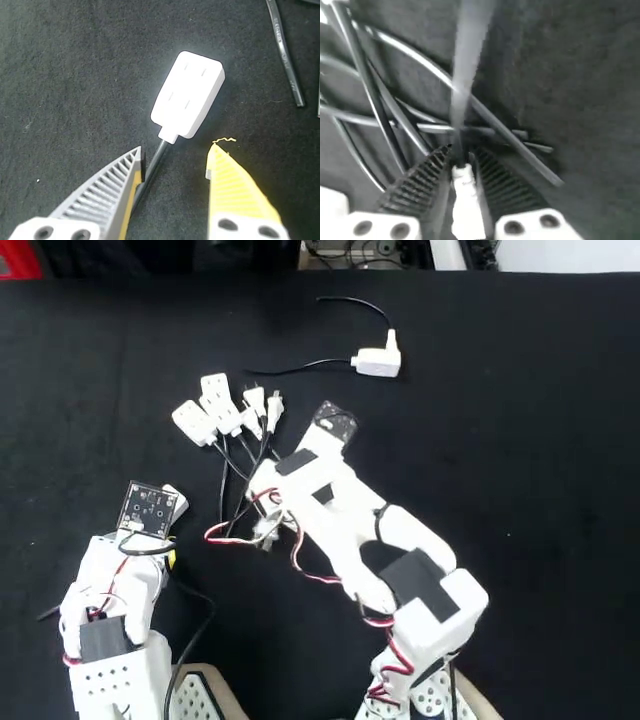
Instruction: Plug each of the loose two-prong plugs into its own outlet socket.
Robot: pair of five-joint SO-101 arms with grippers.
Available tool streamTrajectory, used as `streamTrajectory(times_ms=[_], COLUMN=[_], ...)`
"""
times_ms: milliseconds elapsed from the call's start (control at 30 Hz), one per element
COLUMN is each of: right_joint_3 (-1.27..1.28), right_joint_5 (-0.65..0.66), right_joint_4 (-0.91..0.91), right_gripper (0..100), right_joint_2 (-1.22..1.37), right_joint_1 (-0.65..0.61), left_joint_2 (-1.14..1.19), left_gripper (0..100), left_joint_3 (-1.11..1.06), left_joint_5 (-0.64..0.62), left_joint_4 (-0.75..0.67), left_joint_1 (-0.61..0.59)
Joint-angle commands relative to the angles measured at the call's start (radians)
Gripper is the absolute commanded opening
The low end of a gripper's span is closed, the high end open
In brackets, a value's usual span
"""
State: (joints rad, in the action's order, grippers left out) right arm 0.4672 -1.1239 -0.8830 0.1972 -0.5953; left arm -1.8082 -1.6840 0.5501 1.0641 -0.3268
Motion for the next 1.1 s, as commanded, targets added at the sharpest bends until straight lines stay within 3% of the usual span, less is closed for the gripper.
streamTrajectory(times_ms=[0,100,267,367,467,600,700,833,1067], right_joint_3=[-0.033,-0.028,-0.028,-0.033,-0.061,-0.107,-0.151,-0.186,-0.15], right_joint_5=[0.166,0.489,1.162,1.395,1.39,1.301,1.332,1.418,1.554], right_joint_4=[-0.101,-0.184,-0.181,-0.173,-0.18,-0.25,-0.336,-0.473,-0.509], right_gripper=[1.1,1.2,1.4,1.6,3.8,19.4,25.9,21.3,14.9], right_joint_2=[-0.119,-0.185,-0.194,-0.15,-0.09,-0.058,-0.058,-0.058,-0.058], right_joint_1=[0.032,0.037,0.035,0.026,0.014,0.012,0.014,0.014,0.031], left_joint_2=[-0.009,-0.009,-0.009,-0.009,-0.009,-0.009,-0.009,-0.009,-0.009], left_gripper=[21,21,21,21,21,21,21,21,21], left_joint_3=[-0.015,-0.015,-0.015,-0.015,-0.015,-0.015,-0.015,-0.015,-0.015], left_joint_5=[0.006,0.006,0.006,0.006,0.006,0.006,0.006,0.006,0.006], left_joint_4=[0.006,0.006,0.006,0.006,0.006,0.006,0.006,0.006,0.006], left_joint_1=[0.01,0.01,0.01,0.01,0.01,0.01,0.01,0.008,0.007])
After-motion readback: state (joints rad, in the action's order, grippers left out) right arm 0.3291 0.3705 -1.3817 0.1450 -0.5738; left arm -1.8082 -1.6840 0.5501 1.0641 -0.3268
